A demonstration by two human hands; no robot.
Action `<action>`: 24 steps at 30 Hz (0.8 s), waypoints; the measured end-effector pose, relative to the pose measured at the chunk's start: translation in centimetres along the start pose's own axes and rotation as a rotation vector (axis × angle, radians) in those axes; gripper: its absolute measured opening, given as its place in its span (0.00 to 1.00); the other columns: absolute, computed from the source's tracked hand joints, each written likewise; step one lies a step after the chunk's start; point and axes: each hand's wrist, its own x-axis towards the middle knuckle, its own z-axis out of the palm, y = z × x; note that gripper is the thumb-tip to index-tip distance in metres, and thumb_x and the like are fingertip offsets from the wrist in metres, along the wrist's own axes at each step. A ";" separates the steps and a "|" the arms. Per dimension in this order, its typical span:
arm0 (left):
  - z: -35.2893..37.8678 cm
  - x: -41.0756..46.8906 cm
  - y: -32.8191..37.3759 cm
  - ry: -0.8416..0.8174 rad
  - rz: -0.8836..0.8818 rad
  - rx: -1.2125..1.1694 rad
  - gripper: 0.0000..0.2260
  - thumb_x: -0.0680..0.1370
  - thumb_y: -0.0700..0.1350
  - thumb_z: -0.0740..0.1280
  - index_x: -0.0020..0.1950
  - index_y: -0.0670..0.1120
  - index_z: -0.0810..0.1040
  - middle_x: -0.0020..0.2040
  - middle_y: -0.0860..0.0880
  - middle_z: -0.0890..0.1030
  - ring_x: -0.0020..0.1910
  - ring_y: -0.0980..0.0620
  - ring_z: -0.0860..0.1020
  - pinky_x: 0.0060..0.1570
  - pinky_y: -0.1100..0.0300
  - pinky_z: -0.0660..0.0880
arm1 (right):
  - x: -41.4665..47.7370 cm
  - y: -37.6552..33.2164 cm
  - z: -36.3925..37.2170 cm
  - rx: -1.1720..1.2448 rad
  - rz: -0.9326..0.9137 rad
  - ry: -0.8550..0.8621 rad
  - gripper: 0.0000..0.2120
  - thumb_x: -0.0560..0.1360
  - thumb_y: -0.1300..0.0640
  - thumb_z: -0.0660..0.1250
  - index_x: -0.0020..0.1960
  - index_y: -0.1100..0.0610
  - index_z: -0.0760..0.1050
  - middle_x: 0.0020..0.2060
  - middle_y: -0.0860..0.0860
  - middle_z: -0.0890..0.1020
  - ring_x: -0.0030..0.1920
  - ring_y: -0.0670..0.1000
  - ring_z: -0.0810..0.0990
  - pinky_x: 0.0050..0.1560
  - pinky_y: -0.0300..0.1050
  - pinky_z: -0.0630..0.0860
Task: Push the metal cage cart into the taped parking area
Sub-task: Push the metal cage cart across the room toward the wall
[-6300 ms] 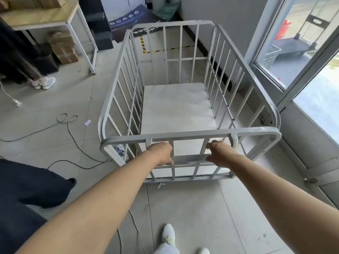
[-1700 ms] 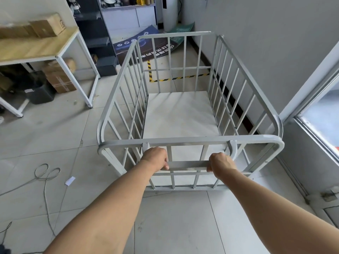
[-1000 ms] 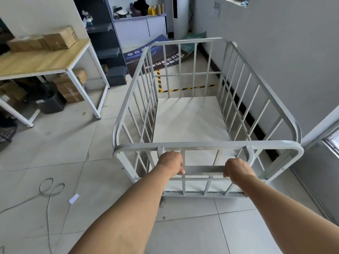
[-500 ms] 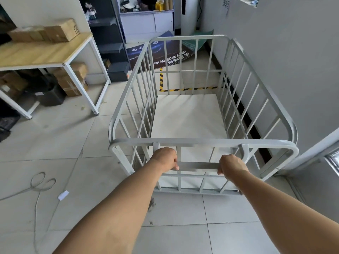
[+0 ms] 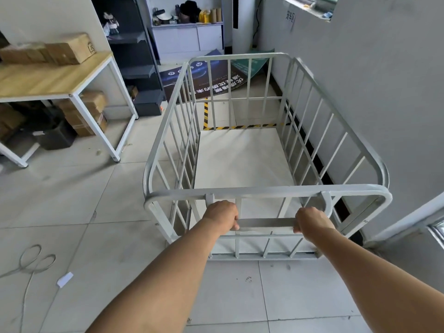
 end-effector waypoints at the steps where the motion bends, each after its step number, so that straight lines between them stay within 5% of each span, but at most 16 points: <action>1: -0.3 0.6 -0.1 0.002 0.009 0.004 0.10 0.75 0.44 0.72 0.54 0.42 0.83 0.52 0.46 0.85 0.53 0.46 0.81 0.50 0.61 0.73 | 0.6 -0.1 -0.2 -0.013 -0.001 -0.005 0.07 0.73 0.66 0.67 0.44 0.59 0.82 0.31 0.49 0.74 0.39 0.52 0.75 0.43 0.41 0.72; 10: -2.8 4.5 -1.8 -0.012 0.033 0.054 0.07 0.74 0.43 0.72 0.49 0.40 0.84 0.49 0.44 0.85 0.50 0.45 0.82 0.50 0.58 0.75 | 4.7 -2.2 -1.7 0.031 0.026 -0.014 0.05 0.73 0.63 0.69 0.46 0.58 0.82 0.38 0.52 0.78 0.41 0.52 0.76 0.44 0.40 0.72; 17: -4.8 7.4 -3.2 -0.007 -0.055 0.013 0.09 0.73 0.41 0.73 0.52 0.41 0.83 0.52 0.44 0.85 0.54 0.45 0.81 0.49 0.62 0.72 | 7.9 -4.0 -2.7 0.068 -0.003 -0.021 0.05 0.74 0.63 0.68 0.47 0.57 0.82 0.48 0.55 0.84 0.52 0.55 0.82 0.52 0.43 0.76; 24: -6.9 10.5 -3.8 -0.018 -0.160 0.007 0.12 0.73 0.39 0.73 0.56 0.40 0.83 0.54 0.43 0.84 0.55 0.44 0.81 0.58 0.57 0.76 | 11.2 -5.5 -4.5 0.036 -0.090 -0.042 0.06 0.73 0.63 0.69 0.49 0.57 0.83 0.50 0.56 0.84 0.55 0.56 0.82 0.55 0.46 0.77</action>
